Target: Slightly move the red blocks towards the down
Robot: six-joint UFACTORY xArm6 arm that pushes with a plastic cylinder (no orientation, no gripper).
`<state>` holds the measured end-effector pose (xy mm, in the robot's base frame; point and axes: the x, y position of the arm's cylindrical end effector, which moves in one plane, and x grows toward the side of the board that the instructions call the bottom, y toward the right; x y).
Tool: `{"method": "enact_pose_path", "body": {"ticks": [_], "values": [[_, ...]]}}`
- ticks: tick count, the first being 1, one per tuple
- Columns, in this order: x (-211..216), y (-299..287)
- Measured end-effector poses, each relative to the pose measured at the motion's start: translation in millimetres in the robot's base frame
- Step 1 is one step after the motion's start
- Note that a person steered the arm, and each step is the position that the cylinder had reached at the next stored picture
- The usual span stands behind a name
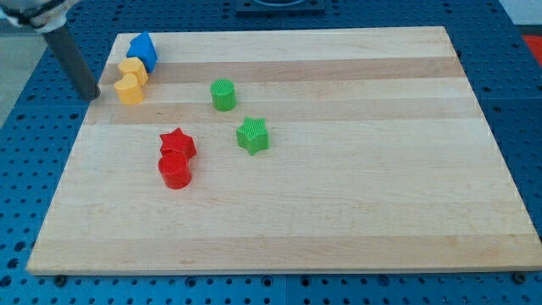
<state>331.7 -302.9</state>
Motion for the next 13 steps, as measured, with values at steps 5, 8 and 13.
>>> {"method": "enact_pose_path", "body": {"ticks": [5, 8, 13], "values": [[-23, 20], [39, 23], [94, 140]]}}
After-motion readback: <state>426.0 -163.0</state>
